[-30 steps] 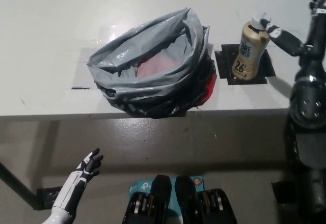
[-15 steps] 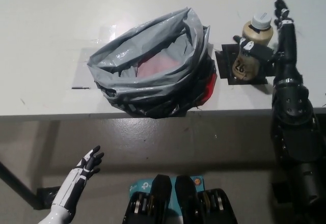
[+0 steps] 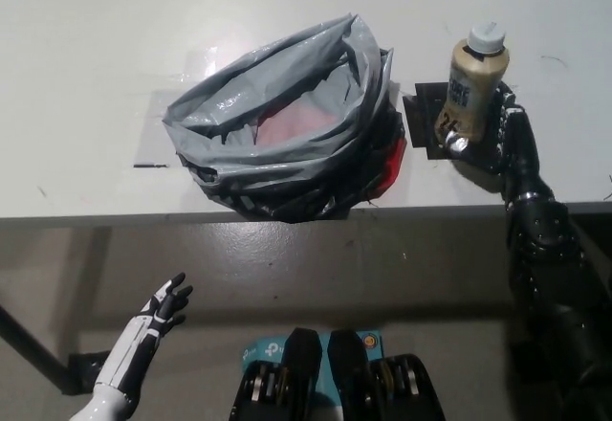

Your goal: Use the right hand to pick up a bottle of protein shake and place it into a plastic bag on the left side

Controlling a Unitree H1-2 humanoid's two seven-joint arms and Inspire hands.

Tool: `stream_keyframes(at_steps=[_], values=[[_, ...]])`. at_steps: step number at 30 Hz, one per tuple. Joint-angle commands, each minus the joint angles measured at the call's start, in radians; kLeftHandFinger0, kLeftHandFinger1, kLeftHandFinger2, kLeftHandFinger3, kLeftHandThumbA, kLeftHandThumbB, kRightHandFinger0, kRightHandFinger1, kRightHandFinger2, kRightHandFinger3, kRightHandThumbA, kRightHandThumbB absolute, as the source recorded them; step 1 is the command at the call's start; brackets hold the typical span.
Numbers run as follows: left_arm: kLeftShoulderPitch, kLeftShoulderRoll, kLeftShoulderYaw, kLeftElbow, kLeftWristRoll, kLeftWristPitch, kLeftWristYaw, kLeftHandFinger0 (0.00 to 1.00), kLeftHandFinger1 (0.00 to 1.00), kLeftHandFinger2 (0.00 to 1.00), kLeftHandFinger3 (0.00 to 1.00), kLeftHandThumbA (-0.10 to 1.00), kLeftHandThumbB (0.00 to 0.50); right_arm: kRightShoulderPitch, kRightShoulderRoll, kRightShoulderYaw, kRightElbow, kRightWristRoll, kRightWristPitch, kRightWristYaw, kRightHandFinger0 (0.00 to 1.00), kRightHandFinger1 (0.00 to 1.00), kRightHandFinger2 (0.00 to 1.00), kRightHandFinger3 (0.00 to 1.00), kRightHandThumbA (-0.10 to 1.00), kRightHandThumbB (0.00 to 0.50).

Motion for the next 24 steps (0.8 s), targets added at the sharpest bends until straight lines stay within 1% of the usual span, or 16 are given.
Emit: stream_keyframes(at_steps=[1,3,4,5,6,7,8,9,11,12,13,15,17,19,22,24], values=[[-0.019,0.008,0.014,-0.013,-0.026,-0.040,-0.017,1.00,1.00,1.00,1.00,1.00,0.175,-0.127,-0.018,-0.056,0.115,0.107,-0.099,0.033,1.00,1.00,1.00,1.00,0.63,0.496],[-0.022,0.008,0.014,-0.007,-0.031,-0.050,-0.020,1.00,1.00,1.00,1.00,1.00,0.168,-0.160,-0.007,-0.089,0.154,0.113,-0.119,-0.075,1.00,1.00,1.00,1.00,0.50,0.500],[-0.023,0.007,0.013,-0.008,-0.029,-0.048,-0.019,1.00,1.00,1.00,1.00,1.00,0.169,-0.169,-0.003,-0.100,0.160,0.119,-0.124,-0.102,1.00,1.00,1.00,1.00,0.49,0.500],[-0.025,0.006,0.014,-0.007,-0.030,-0.048,-0.017,1.00,1.00,1.00,1.00,1.00,0.175,-0.182,-0.004,-0.091,0.167,0.088,-0.137,-0.165,0.78,0.82,0.99,1.00,0.51,0.471],[-0.028,0.007,0.013,-0.007,-0.025,-0.047,-0.014,1.00,1.00,1.00,1.00,1.00,0.181,-0.191,-0.004,-0.093,0.170,0.083,-0.141,-0.186,0.53,0.58,0.82,1.00,0.51,0.461],[-0.031,0.006,0.012,-0.007,-0.024,-0.045,-0.013,1.00,1.00,1.00,1.00,1.00,0.181,-0.202,-0.006,-0.100,0.174,0.087,-0.142,-0.202,0.20,0.33,0.64,1.00,0.52,0.459],[-0.032,0.007,0.011,-0.008,-0.023,-0.044,-0.013,1.00,1.00,1.00,1.00,1.00,0.181,-0.211,-0.006,-0.109,0.174,0.095,-0.141,-0.213,0.14,0.31,0.62,0.96,0.54,0.477],[-0.035,0.009,0.008,-0.009,-0.019,-0.043,-0.013,1.00,1.00,1.00,1.00,1.00,0.189,-0.222,-0.006,-0.123,0.166,0.111,-0.137,-0.215,0.11,0.37,0.68,0.88,0.61,0.499],[-0.038,0.011,0.006,-0.003,-0.018,-0.050,-0.016,1.00,1.00,1.00,1.00,1.00,0.181,-0.229,-0.008,-0.140,0.157,0.132,-0.140,-0.200,0.11,0.52,0.89,0.91,0.61,0.500],[-0.039,0.012,0.004,-0.001,-0.017,-0.054,-0.018,1.00,1.00,1.00,1.00,1.00,0.174,-0.232,-0.008,-0.144,0.149,0.136,-0.144,-0.200,0.07,0.47,0.83,0.80,0.62,0.500],[-0.040,0.016,0.000,0.000,-0.014,-0.056,-0.021,1.00,1.00,1.00,1.00,1.00,0.172,-0.233,-0.010,-0.144,0.127,0.131,-0.158,-0.212,0.00,0.30,0.63,0.60,0.62,0.500],[-0.044,0.018,-0.002,-0.002,-0.010,-0.050,-0.021,1.00,1.00,1.00,1.00,1.00,0.165,-0.228,-0.005,-0.162,0.086,0.159,-0.197,-0.176,0.00,0.08,0.38,0.26,0.52,0.492],[-0.047,0.019,-0.003,-0.001,-0.012,-0.046,-0.022,1.00,1.00,1.00,1.00,1.00,0.163,-0.220,0.001,-0.164,0.033,0.170,-0.189,-0.156,0.00,0.02,0.31,0.14,0.47,0.480],[-0.047,0.021,-0.003,-0.003,-0.013,-0.042,-0.024,1.00,1.00,1.00,1.00,1.00,0.157,-0.209,0.008,-0.167,-0.013,0.185,-0.171,-0.143,0.00,0.02,0.31,0.15,0.43,0.457],[-0.043,0.025,-0.003,-0.007,-0.019,-0.045,-0.031,1.00,1.00,1.00,1.00,1.00,0.147,-0.178,0.020,-0.164,-0.091,0.194,-0.138,-0.138,0.00,0.10,0.44,0.24,0.35,0.414],[-0.041,0.030,-0.002,-0.010,-0.020,-0.040,-0.035,1.00,1.00,1.00,1.00,1.00,0.152,-0.160,0.022,-0.148,-0.123,0.177,-0.136,-0.148,0.00,0.12,0.46,0.25,0.34,0.407]])
